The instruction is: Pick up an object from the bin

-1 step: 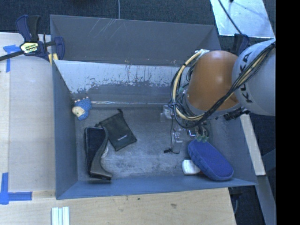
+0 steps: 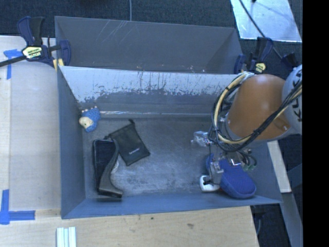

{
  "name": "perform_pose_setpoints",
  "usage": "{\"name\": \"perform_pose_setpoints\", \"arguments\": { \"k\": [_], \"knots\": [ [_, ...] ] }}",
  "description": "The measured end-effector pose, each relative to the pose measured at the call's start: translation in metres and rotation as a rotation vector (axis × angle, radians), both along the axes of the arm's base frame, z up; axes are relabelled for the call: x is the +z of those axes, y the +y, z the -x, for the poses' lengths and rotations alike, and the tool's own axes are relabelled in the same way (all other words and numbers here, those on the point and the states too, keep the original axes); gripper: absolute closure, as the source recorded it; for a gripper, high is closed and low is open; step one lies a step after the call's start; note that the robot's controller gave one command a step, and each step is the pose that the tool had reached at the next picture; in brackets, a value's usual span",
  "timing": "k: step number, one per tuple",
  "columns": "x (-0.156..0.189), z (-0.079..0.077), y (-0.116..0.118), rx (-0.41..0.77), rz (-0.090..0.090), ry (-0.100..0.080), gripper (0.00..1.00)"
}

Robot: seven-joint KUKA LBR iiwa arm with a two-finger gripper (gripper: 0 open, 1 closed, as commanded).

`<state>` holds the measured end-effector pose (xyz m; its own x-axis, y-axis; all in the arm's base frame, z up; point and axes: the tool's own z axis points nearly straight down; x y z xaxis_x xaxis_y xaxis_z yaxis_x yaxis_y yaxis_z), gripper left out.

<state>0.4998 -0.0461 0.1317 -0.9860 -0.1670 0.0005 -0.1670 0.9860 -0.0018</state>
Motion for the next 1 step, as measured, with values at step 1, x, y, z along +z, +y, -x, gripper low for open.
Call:
{"name": "perform_pose_setpoints", "arguments": {
  "k": [1],
  "knots": [
    [-0.0633, -0.0204, -0.0849, -0.069, -0.015, 0.006, 0.00]
  ]
}}
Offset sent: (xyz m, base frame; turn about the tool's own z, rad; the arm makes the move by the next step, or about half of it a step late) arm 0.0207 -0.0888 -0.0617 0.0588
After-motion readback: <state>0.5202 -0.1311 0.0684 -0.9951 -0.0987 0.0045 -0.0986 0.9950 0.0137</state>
